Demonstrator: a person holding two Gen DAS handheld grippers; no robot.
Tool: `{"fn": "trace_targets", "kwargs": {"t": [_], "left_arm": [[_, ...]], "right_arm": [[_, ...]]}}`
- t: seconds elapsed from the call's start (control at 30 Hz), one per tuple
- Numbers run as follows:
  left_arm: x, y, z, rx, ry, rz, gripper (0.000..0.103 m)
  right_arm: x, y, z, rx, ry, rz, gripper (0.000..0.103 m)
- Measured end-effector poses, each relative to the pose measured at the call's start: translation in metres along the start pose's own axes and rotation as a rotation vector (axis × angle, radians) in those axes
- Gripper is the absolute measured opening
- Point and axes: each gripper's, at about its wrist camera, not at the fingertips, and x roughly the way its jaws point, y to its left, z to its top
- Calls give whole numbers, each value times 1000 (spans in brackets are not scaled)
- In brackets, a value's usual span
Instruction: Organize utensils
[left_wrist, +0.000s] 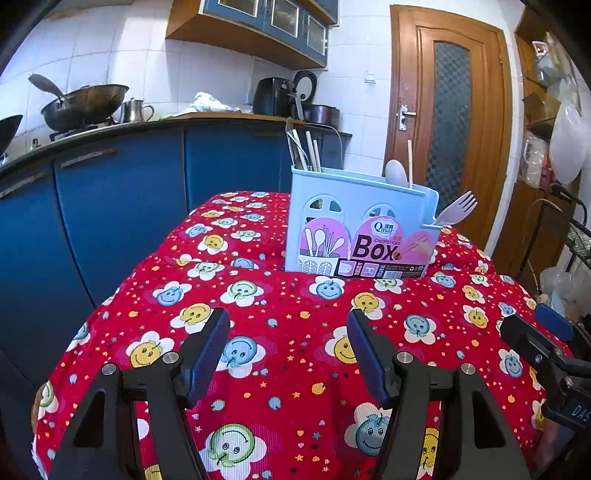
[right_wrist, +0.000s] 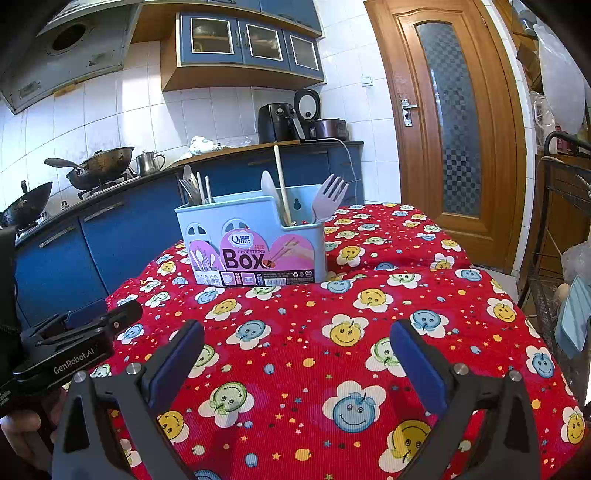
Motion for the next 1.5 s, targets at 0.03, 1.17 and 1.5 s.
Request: {"fn": "trace_targets", "kwargs": {"t": [0.03, 1.17, 1.5], "left_arm": [[0, 0, 0, 0, 0, 0, 67], [0, 1, 0, -2, -2, 1, 67], [-2, 1, 0, -13, -5, 0, 67]], "right_arm": [[0, 0, 0, 0, 0, 0, 102], [0, 0, 0, -1, 0, 0, 102], [0, 1, 0, 0, 1, -2, 102]]}}
